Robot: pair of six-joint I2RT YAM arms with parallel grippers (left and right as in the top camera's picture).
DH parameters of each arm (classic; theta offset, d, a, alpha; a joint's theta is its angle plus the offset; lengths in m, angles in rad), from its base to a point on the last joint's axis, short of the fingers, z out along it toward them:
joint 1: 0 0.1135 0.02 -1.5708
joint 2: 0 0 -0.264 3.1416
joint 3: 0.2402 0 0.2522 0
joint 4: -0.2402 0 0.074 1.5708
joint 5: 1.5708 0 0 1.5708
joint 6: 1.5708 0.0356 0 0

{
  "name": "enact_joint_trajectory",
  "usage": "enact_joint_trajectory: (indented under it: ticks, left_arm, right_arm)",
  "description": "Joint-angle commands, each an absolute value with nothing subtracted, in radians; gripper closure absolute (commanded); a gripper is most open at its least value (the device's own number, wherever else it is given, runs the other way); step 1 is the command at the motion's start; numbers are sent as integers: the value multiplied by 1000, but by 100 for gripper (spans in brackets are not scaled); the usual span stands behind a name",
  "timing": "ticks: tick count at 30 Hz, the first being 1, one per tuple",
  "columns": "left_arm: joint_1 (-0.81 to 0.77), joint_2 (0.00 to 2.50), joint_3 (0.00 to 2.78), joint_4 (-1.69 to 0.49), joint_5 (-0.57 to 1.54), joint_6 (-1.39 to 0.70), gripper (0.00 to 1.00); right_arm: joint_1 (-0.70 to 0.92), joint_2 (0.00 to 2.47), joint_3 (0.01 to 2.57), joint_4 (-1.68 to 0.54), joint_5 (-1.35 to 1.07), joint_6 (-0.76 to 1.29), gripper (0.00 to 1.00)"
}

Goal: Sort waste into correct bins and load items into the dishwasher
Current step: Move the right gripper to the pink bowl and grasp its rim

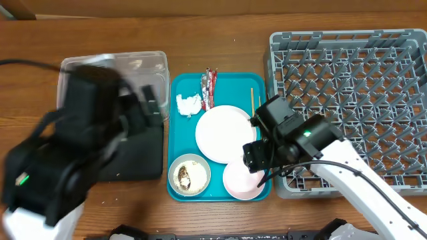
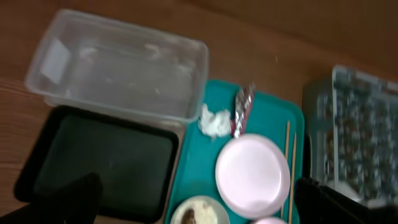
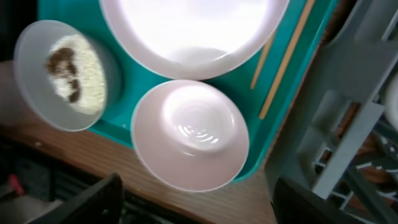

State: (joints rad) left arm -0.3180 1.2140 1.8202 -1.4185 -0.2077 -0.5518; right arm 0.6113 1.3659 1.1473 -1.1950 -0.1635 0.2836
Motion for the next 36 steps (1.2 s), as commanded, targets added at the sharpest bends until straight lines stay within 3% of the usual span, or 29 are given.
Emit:
enact_joint_trajectory:
  ticks: [1, 3, 14, 16, 21, 27, 32, 36]
  left_arm:
    - [-237, 1174, 1847, -1425, -225, -564, 0]
    - [-213, 1162, 1847, -1427, -224, -564, 0]
    - [-213, 1198, 1847, -1444, -224, -564, 0]
    - [-213, 1209, 1847, -1444, -224, -564, 0]
    - [-213, 1237, 1847, -1444, -224, -564, 0]
    - [-213, 1273, 1847, -1444, -224, -564, 0]
    - [-213, 1309, 1847, -1458, -201, -560, 0]
    - [-213, 1326, 1847, -1502, -191, -554, 0]
  right_arm:
    - [614, 1393, 1083, -1135, -105, 305, 22]
    - [616, 1425, 1052, -1103, -125, 261, 29]
    - [622, 1611, 1034, -1070, -135, 207, 43]
    - [623, 1624, 1034, -1068, -135, 204, 51]
    - [624, 1649, 1033, -1061, -140, 192, 54]
    - [625, 1652, 1033, -1050, -152, 186, 68]
    - [646, 1652, 995, -1003, -151, 186, 71]
    - [653, 1652, 970, -978, -151, 214, 89]
